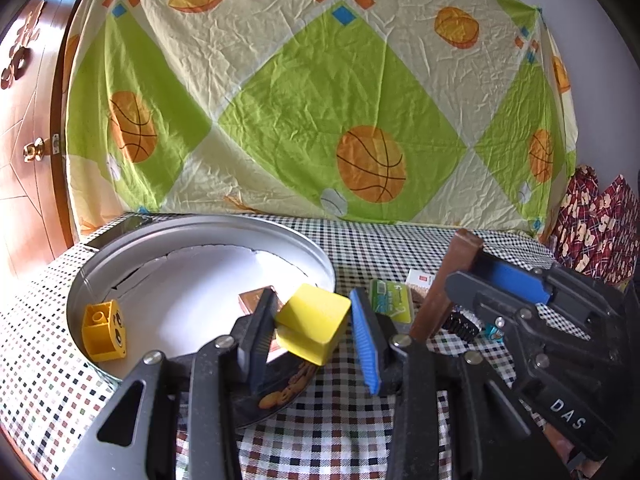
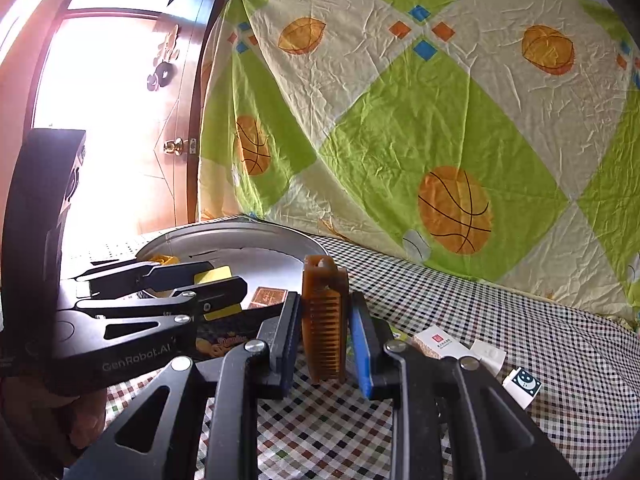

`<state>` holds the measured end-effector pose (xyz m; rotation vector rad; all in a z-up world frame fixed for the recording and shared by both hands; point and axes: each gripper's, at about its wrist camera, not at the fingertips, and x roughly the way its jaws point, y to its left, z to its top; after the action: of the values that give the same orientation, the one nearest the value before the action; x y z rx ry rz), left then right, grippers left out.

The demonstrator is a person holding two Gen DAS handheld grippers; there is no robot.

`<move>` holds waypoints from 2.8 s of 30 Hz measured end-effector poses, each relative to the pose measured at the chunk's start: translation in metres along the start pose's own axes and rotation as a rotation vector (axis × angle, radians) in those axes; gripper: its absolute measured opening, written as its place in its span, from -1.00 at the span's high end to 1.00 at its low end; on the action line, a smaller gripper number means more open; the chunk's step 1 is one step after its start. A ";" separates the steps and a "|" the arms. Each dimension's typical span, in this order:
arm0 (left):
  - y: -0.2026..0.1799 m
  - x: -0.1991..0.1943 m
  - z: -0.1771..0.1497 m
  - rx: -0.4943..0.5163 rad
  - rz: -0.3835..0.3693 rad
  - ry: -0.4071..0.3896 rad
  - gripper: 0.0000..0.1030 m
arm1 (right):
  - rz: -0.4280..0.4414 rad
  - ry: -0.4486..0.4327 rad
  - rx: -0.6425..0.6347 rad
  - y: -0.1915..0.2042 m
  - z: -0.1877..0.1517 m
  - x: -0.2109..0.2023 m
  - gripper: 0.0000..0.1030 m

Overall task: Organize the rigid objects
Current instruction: 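Carry the yellow cube with the left tool while the right tool carries the comb over the tin, then open the left tool to drop the cube into the tin while the right tool releases the comb, then move the left tool to the green floss box while the right tool approaches the teal Lego brick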

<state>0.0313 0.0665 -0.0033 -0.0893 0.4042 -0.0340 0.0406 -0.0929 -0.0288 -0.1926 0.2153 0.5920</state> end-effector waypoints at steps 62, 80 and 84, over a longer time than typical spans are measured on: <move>-0.032 0.039 0.014 0.105 0.062 0.094 -0.83 | -0.178 0.256 0.248 -0.130 -0.024 -0.018 -0.39; -0.104 0.129 0.005 0.231 -0.085 0.312 -0.67 | -0.255 0.406 0.455 -0.174 -0.069 0.011 -0.39; -0.108 0.141 0.005 0.264 -0.051 0.313 -0.58 | -0.266 0.426 0.454 -0.174 -0.070 0.013 -0.39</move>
<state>0.1613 -0.0478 -0.0435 0.1683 0.7063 -0.1519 0.1403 -0.2437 -0.0788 0.0958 0.7166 0.2197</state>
